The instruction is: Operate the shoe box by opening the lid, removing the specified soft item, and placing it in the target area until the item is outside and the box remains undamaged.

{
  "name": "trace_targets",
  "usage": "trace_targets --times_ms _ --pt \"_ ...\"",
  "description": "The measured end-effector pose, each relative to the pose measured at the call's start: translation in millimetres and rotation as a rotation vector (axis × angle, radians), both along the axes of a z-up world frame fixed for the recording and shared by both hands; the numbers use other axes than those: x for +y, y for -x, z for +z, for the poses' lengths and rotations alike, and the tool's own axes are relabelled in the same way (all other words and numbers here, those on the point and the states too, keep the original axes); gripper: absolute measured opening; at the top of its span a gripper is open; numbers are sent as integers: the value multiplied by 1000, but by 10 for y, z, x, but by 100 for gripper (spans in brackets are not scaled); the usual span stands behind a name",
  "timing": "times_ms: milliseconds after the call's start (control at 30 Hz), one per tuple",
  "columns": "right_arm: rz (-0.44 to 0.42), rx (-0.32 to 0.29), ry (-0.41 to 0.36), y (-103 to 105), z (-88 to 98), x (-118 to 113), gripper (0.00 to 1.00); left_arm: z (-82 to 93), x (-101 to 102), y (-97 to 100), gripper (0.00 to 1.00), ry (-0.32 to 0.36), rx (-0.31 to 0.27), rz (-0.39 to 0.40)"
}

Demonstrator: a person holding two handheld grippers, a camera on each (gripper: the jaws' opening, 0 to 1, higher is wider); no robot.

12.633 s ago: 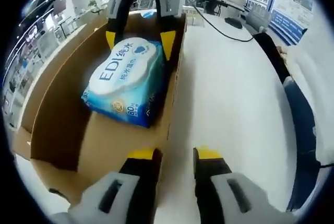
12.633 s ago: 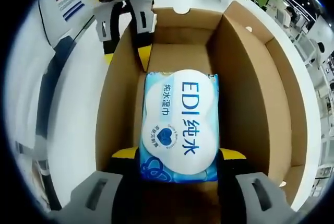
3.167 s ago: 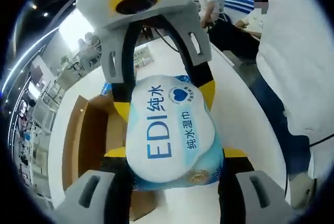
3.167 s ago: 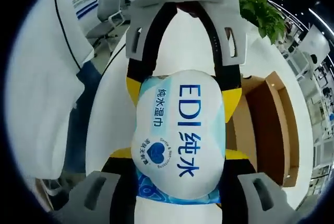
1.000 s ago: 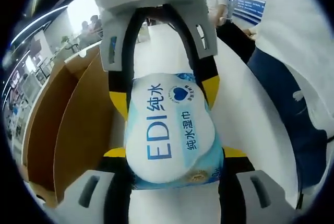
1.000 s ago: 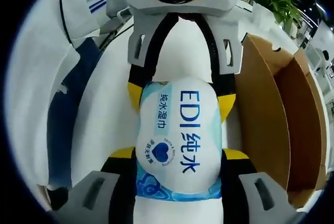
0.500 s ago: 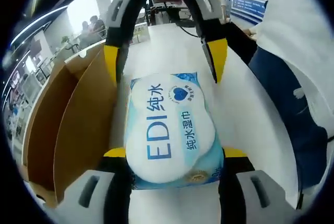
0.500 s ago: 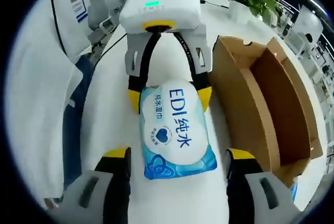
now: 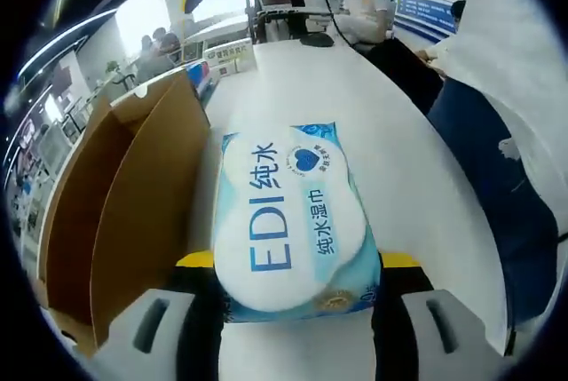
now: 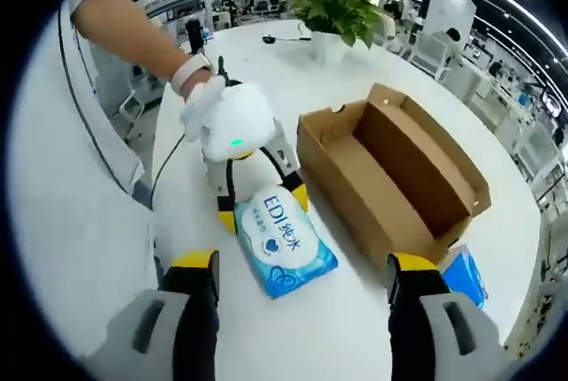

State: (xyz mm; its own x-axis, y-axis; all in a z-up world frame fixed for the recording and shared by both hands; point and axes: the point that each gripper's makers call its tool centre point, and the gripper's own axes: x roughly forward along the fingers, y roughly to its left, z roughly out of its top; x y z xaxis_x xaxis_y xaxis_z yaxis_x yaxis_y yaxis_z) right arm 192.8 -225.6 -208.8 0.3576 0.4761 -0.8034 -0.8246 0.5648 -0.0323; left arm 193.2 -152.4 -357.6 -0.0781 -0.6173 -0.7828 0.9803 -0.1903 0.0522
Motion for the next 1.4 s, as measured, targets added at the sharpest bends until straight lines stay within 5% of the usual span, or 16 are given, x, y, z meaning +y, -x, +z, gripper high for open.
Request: trace_targets --times_ms 300,533,867,1400 --pt "-172 -92 -53 -49 789 -349 78 -2 -39 -3 68 2 -1 2" --pt "-243 -183 -55 -33 1147 -637 74 -7 -134 -6 68 2 0 0" --pt "-320 -196 -32 91 1264 -959 75 -12 -374 -13 68 2 4 1" --pt "-360 -166 -12 171 1138 -1420 74 -11 -902 -35 68 -1 7 -15"
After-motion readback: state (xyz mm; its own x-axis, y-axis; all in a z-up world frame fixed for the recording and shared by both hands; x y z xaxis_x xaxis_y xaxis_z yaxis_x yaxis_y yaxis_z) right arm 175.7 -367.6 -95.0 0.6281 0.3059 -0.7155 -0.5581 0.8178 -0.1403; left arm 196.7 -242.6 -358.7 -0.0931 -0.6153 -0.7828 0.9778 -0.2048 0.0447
